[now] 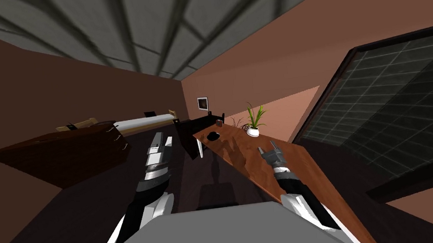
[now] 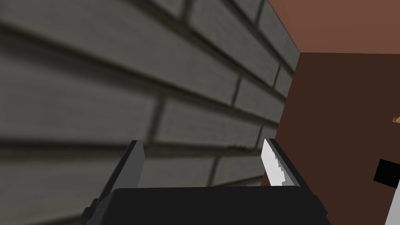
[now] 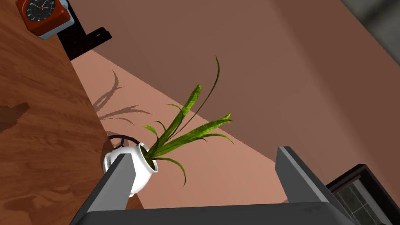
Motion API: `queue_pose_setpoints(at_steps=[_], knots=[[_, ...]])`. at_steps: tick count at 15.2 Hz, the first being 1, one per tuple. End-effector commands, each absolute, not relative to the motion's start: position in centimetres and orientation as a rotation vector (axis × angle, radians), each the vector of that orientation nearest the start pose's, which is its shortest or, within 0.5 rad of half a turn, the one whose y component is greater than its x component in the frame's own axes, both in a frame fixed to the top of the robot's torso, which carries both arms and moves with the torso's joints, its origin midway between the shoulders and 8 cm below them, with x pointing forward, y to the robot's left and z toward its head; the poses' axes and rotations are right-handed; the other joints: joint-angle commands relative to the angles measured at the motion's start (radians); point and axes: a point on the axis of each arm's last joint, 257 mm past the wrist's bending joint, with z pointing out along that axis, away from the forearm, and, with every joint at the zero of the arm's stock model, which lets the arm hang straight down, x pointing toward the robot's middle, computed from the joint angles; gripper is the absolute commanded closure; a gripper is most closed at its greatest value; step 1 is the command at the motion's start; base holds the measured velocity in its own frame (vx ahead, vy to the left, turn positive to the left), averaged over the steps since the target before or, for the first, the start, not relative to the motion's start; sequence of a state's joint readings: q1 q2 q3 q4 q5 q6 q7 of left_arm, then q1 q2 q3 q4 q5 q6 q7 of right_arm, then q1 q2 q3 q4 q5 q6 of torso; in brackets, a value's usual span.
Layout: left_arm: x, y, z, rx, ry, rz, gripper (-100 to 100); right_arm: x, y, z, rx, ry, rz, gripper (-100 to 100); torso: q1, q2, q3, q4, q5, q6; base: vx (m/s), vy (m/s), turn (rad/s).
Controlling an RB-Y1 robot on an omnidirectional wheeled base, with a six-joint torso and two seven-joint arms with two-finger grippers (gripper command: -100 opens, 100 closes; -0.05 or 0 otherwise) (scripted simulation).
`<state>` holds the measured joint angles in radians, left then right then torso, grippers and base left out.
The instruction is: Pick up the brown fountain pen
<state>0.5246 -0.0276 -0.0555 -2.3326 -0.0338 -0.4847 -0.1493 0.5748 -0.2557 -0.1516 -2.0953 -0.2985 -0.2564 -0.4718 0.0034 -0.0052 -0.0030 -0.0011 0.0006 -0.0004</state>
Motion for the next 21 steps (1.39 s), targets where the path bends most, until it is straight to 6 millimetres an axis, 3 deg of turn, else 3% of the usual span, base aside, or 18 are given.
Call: queue_pose_setpoints(at_steps=[1,2,4,5,7,8,9,10,12,13,15,16,18,19,21], knots=[[33.7,26.2,3.7,-0.595,0.633,-1.191,0,37.1,-40.2,-14.3,1.4,0.689,1.507,-100,0.0,0.0,0.0,0.0,0.0,0.0,0.088,0.053,0.113],[33.7,26.2,3.7,-0.595,0.633,-1.191,0,36.7,-41.8,-16.3,1.476,0.676,1.483,-100,0.0,-0.001,0.0,0.0,0.0,0.0,0.093,0.045,0.116],[33.7,26.2,3.7,-0.595,0.633,-1.191,0,36.8,-41.9,-16.7,1.503,0.671,1.487,-100,0.0,-0.001,-0.001,0.0,0.0,0.0,0.08,0.048,0.067],[33.7,26.2,3.7,-0.595,0.633,-1.191,0,36.2,-43.6,-18.8,1.593,0.643,1.467,-100,0.0,-0.001,0.0,0.0,0.0,0.0,0.059,0.046,0.118],[33.7,26.2,3.7,-0.595,0.633,-1.191,0,36.2,-43.6,-19.2,1.609,0.645,1.461,-100,0.0,0.0,0.0,0.0,0.0,0.0,0.057,0.032,0.073],[33.7,26.2,3.7,-0.595,0.633,-1.191,0,35.4,-45.3,-21.3,1.702,0.604,1.44,-100,-0.001,0.001,0.0,0.0,0.0,0.0,0.058,0.026,0.106],[33.7,26.2,3.7,-0.595,0.633,-1.191,0,35.4,-45.3,-21.7,1.716,0.608,1.432,-100,-0.001,0.001,0.0,0.0,0.0,0.0,0.068,0.031,0.126],[33.7,26.2,3.7,-0.595,0.633,-1.191,0,34.4,-47.1,-23.6,1.797,0.568,1.402,-100,-0.001,0.001,0.0,0.0,0.0,0.0,0.096,0.045,0.159],[33.7,26.2,3.7,-0.595,0.633,-1.191,0,34.4,-47.1,-24.1,1.823,0.561,1.398,-100,0.0,-0.002,-0.001,0.0,0.0,0.0,0.093,0.041,0.08],[33.7,26.2,3.7,-0.595,0.633,-1.19,0,33.2,-48.8,-26.2,1.909,0.51,1.363,-100,0.0,-0.001,-0.001,0.0,0.0,0.001,0.093,0.048,0.129],[33.7,26.2,3.7,-0.595,0.633,-1.191,0,33.1,-48.8,-26.6,1.929,0.504,1.359,-100,0.001,-0.001,-0.001,0.0,0.0,0.0,0.07,0.037,0.072],[33.7,26.2,3.7,-0.595,0.633,-1.191,0,31.7,-50.5,-28.5,2.013,0.441,1.323,-100,0.0,0.0,0.0,0.0,0.0,0.0,0.071,0.033,0.109],[33.7,26.2,3.7,-0.595,0.633,-1.191,0,31.6,-50.5,-28.9,2.032,0.436,1.317,-100,0.0,0.0,0.0,0.0,0.0,0.0,0.064,0.031,0.085],[33.7,26.2,3.7,-0.595,0.633,-1.191,0,30.0,-52.2,-30.7,2.108,0.363,1.281,-100,0.0,0.001,0.0,0.0,0.0,0.0,0.076,0.038,0.13],[33.7,26.2,3.7,-0.595,0.633,-1.191,0,29.9,-52.1,-31.2,2.132,0.358,1.27,-100,0.0,0.0,0.0,0.0,0.0,0.0,0.072,0.03,0.077]])
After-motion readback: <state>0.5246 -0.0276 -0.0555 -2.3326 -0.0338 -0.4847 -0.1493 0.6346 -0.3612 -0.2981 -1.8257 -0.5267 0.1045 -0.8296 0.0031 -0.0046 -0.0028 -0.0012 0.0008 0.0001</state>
